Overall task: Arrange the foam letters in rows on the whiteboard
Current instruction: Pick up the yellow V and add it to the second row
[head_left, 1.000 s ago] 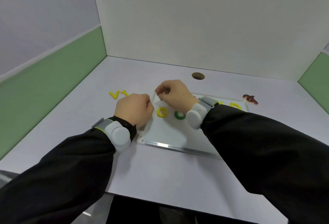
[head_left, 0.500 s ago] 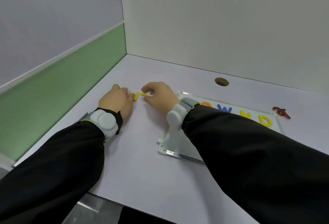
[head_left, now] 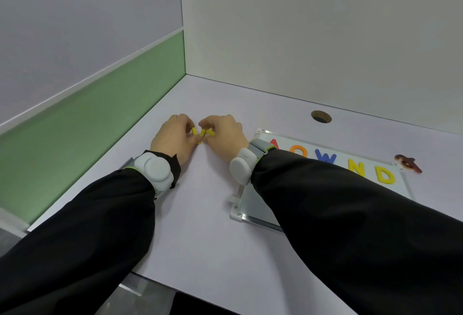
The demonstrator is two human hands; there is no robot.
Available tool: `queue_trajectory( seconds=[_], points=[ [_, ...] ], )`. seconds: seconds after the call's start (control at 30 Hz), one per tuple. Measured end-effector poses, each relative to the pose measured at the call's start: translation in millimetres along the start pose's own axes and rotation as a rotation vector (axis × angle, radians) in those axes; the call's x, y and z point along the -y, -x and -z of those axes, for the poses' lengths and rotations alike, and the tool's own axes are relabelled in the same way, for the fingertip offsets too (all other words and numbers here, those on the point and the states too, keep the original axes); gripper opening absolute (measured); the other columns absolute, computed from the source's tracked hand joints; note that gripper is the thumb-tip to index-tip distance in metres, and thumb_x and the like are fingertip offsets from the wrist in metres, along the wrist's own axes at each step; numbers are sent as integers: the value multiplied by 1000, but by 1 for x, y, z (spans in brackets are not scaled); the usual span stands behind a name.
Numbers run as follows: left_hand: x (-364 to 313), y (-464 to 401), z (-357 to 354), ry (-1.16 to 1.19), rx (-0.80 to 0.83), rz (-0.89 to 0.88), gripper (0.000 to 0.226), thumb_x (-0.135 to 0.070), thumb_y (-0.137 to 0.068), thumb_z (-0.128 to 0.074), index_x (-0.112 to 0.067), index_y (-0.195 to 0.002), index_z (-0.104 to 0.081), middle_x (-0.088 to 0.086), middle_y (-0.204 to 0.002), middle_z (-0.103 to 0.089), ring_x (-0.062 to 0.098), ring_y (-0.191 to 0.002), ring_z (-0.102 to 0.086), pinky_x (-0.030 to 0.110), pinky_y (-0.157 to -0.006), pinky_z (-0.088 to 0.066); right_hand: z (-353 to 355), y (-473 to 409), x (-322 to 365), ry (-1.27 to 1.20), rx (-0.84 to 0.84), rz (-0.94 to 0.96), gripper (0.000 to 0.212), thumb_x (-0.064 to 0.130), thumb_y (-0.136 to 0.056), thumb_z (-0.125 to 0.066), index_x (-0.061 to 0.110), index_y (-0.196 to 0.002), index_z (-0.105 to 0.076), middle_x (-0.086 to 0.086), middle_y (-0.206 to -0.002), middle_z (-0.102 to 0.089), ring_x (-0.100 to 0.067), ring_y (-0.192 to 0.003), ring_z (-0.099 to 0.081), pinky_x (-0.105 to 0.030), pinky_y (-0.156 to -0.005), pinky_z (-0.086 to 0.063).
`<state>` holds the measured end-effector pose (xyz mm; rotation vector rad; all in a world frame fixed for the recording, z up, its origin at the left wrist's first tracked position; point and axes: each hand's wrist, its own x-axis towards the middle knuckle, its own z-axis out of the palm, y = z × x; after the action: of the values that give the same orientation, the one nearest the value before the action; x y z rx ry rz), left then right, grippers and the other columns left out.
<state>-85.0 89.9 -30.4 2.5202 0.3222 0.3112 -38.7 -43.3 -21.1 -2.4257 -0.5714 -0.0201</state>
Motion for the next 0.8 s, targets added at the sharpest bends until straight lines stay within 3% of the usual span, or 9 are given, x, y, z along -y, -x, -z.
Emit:
queue_trajectory(
  seconds=[0.1, 0.2, 0.37, 0.5, 0.63, 0.8],
  points=[
    [-6, 4, 1, 150, -23, 0, 15, -23, -87, -69, -18, -96, -58, -4, -88, -64, 22, -84, -60, 33, -72, -47, 4, 2, -3, -119, -38, -31, 28, 10, -82, -66, 20, -108, -72, 3, -102, -73, -25, -105, -61, -43, -95, -46],
    [-13, 8, 3, 260, -60, -7, 7, -18, -89, -65, -18, -94, -61, -2, -84, -66, 22, -80, -64, 33, -74, -50, 18, 6, -7, -194, -20, -69, 20, 10, -82, -66, 18, -99, -74, 0, -91, -73, -22, -90, -67, -40, -89, -52],
    [-35, 19, 8, 392, -37, -32, 8, -18, -95, -57, -15, -96, -64, 2, -83, -71, 19, -69, -66, 28, -64, -47, 53, 24, -13, -371, -23, -92, 14, 7, -86, -68, 9, -97, -75, -3, -84, -70, -12, -77, -62, -16, -68, -47],
    [-56, 31, 8, 511, 14, -12, 14, -16, -96, -55, -8, -96, -67, 5, -79, -72, 13, -60, -63, 10, -50, -41, 73, 39, -24, -390, -33, -91, 11, 8, -84, -70, 12, -93, -76, 0, -80, -70, -9, -72, -63, -18, -68, -48],
    [-76, 42, 5, 593, 67, -16, 14, -18, -95, -58, -8, -97, -68, 8, -85, -73, 10, -61, -63, 13, -53, -43, 96, 59, -35, -407, -44, -93, 11, 9, -83, -70, 12, -92, -76, -6, -89, -75, -10, -77, -67, -17, -69, -50],
    [-109, 57, -3, 622, 125, -84, 13, -11, -93, -61, -4, -101, -67, 12, -88, -71, 13, -60, -61, 9, -49, -42, 128, 88, -51, -412, -40, -131, 12, 4, -83, -68, 8, -92, -75, -8, -81, -74, -9, -63, -65, -17, -59, -51]
  ],
)
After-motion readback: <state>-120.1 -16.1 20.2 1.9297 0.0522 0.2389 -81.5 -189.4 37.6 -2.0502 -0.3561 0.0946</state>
